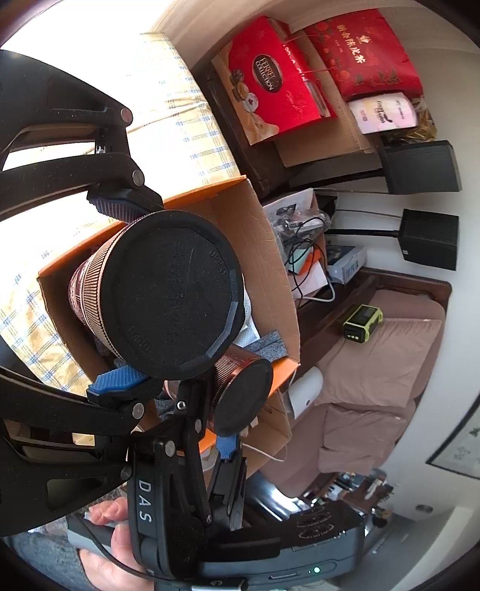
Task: Organize objects
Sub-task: 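Lift both brown canisters and carry them over the orange box, then lower both canisters upright into the box and open both tools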
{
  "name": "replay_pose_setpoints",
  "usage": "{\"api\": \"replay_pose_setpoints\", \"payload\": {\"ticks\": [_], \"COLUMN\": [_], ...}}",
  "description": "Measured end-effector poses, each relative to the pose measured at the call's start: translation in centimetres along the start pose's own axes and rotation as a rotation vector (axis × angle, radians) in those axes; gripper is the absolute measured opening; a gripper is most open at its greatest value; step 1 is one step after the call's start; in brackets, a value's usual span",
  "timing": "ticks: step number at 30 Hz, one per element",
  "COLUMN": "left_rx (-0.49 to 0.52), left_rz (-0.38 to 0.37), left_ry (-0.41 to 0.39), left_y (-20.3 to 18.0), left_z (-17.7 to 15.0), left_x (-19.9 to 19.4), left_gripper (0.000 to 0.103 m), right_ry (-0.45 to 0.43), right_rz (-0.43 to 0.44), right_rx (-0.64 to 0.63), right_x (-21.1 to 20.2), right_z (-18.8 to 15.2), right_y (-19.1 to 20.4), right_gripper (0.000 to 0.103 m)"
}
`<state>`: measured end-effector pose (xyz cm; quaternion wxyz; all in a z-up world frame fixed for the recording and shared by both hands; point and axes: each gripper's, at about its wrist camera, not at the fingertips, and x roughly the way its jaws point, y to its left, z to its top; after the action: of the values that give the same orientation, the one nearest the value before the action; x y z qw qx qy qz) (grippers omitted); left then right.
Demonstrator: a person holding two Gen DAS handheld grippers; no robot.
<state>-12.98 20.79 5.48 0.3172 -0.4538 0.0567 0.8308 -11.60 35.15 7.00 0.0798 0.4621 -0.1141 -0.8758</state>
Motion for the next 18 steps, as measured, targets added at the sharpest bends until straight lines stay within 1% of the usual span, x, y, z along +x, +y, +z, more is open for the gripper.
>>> {"api": "replay_pose_setpoints", "payload": {"ticks": [2,6,10,14,16,18], "left_rx": [-0.022,-0.065,-0.080,-0.093,-0.093,-0.083], "left_rz": [-0.002,-0.042,-0.051,-0.011,0.014,0.039], "left_ry": [0.011,0.009,0.002,-0.025,-0.013,-0.007], "left_y": [0.8,2.4,3.3,4.2,4.7,5.1], "left_z": [0.1,0.8,1.7,2.3,2.5,2.4], "left_x": [0.9,2.5,3.9,5.3,6.2,7.0], "left_gripper": [0.062,0.062,0.063,0.065,0.067,0.070], "right_ry": [-0.001,-0.003,0.002,0.024,0.049,0.070], "right_rz": [0.007,0.007,-0.003,-0.012,-0.017,0.000], "right_rx": [0.012,0.032,0.051,0.075,0.090,0.115], "right_x": [0.5,2.0,4.2,7.1,8.8,10.2], "right_z": [0.6,2.3,4.1,5.3,5.6,5.4], "right_y": [-0.3,-0.6,-0.9,-1.4,-1.7,-2.3], "right_gripper": [0.068,0.068,0.068,0.068,0.068,0.068]}}
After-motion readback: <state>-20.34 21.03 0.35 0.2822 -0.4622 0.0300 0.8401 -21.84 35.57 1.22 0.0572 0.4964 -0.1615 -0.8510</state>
